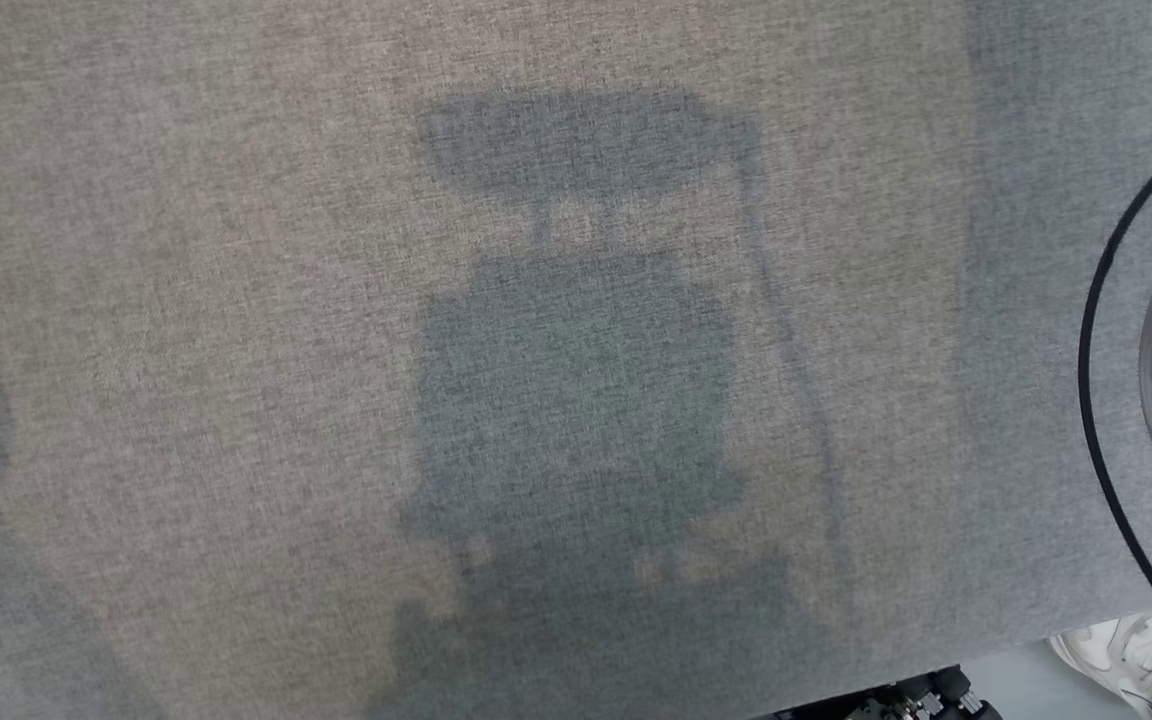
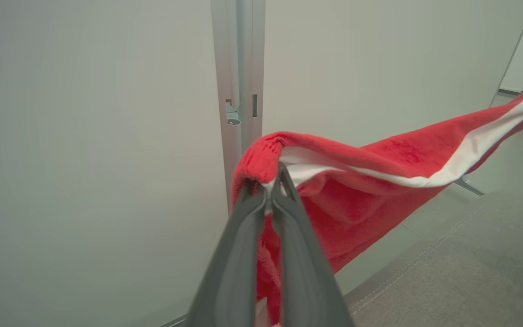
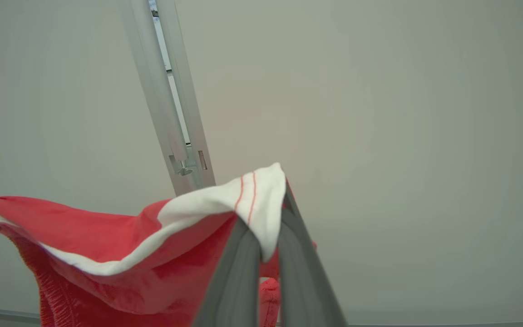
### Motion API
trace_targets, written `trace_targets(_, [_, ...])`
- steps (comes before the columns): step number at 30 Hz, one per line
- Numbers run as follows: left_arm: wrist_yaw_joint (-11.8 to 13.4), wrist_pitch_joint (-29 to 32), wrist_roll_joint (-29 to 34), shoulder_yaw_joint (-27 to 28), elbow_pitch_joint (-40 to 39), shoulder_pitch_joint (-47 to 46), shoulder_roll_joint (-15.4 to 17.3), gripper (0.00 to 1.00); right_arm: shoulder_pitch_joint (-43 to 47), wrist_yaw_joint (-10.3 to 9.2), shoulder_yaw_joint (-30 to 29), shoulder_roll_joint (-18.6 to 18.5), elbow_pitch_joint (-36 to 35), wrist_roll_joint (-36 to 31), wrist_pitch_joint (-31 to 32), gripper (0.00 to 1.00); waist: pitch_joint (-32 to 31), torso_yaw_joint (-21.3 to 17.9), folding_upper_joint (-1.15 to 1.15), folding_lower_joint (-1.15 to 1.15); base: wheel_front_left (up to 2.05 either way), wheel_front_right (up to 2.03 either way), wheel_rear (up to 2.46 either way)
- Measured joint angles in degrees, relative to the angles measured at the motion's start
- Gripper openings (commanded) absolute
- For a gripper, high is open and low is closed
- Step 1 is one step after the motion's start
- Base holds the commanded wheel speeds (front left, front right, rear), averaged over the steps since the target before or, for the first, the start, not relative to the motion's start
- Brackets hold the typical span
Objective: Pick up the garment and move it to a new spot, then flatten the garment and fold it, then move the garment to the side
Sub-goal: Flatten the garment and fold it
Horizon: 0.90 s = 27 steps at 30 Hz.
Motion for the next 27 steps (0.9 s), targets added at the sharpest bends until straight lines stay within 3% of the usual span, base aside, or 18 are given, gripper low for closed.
trace_targets(5, [-0.09,1.03,-7.30,-5.44,-9.34,8.37,4.72,0.00,9.85,0.00,7.66,-4.72,-4.17,5.80,1.66,0.00,-1.72,0.13,0.00,-0.01,0.00,0.00,0.00])
trace_targets(8, [-0.08,1.42,-12.56,-7.62,-16.52,15.69,10.10,0.00,20.13,0.00,13.18,-9.15,-9.44,10.77,4.10,0.00,-3.88,0.30,0.00,-0.01,0.00,0.00,0.00])
trace_targets(9, [-0.08,1.82,-15.68,-8.83,-21.54,21.30,13.66,0.00,27.20,-0.02,16.41,-12.36,-13.60,13.91,6.19,0.00,-5.70,0.38,0.00,-0.01,0.00,0.00,0.00])
trace_targets(13, [0.09,1.15,-20.87,-10.37,-30.59,33.72,19.54,0.00,41.17,-0.02,19.95,-18.29,-21.70,18.11,8.95,0.00,-9.97,0.51,0.00,-0.01,0.00,0.00,0.00])
trace_targets(17, [3.88,-2.79,-21.83,-12.72,-36.82,46.37,23.97,0.00,54.28,-0.03,20.20,-21.85,-28.15,20.05,9.67,0.00,-14.81,0.71,0.00,-0.02,0.00,0.00,0.00])
trace_targets(24, [12.54,-10.46,-21.46,-16.84,-43.44,67.62,25.13,0.00,76.63,0.00,15.89,-19.96,-34.40,20.64,7.45,0.00,-23.51,1.10,0.00,-0.02,0.00,0.00,0.00])
trace_targets(27, [15.18,-11.26,-23.57,-15.91,-45.39,76.58,22.97,0.00,84.72,0.00,13.28,-18.31,-36.19,20.31,6.61,0.00,-27.03,1.30,0.00,-0.02,0.00,0.00,0.00])
